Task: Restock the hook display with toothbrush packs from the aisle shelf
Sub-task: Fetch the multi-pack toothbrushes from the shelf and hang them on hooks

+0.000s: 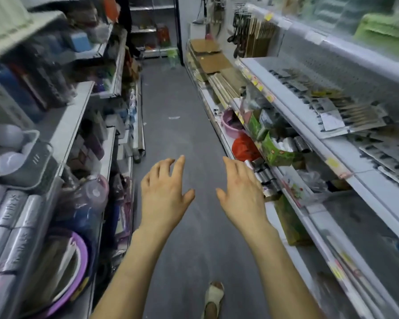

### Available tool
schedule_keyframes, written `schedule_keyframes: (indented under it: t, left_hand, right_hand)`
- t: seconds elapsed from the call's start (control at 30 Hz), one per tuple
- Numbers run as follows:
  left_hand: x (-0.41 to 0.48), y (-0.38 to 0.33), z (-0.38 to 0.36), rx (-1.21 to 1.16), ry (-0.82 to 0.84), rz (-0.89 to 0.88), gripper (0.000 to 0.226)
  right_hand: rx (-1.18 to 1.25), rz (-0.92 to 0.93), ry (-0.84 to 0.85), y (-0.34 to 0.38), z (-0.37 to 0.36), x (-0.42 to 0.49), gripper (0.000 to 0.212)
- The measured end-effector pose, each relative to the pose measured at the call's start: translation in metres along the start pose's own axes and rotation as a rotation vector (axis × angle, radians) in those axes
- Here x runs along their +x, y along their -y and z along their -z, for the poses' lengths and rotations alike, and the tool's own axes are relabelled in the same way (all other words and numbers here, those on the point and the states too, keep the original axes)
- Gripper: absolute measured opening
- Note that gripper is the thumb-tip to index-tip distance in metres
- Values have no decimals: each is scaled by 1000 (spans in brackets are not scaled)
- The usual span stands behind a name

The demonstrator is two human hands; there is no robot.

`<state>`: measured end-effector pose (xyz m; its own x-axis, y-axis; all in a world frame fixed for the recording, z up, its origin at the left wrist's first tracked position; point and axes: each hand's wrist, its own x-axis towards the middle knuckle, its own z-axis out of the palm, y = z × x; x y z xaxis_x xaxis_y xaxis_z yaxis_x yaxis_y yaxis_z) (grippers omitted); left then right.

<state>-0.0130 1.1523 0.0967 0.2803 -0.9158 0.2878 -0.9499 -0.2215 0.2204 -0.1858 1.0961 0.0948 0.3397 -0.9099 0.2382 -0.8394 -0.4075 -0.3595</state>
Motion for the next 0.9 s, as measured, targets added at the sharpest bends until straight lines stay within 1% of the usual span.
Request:
schedule_keyframes:
  t: [0.13,0.27,0.43,0.5,0.6,0.7,0.83,0.9]
  left_hand:
    - [102,6,-16,18,-16,-36,78]
    - [202,19,-38,26,11,-17,76]
    - [314,42,-83,4,31,-63,76]
    - [364,54,-109,2,44,-100,76]
    - [442,71,-144,-32,127,-190,75]
    - [521,81,-166,-109,200,-274,75]
    - [624,76,-187,-160,204,-409,75]
    - [668,66,-201,-166,216,-456,74]
  right_hand:
    - [-15,11,-5,-10,-16,104,75]
    - [-33,-13,5,-19,-36,199,75]
    - [-45,-59,2,-31,-75,308,76]
    - [-65,-105,-16,-38,-98,355,75]
    - [-57,-217,-13,-43,-127,419,73]
    - [-22,-345,-31,-41,-139,481,72]
    - [-26,-422,-148,-39,-143,556,73]
    - [-44,-490,-184,-46,-144,584,74]
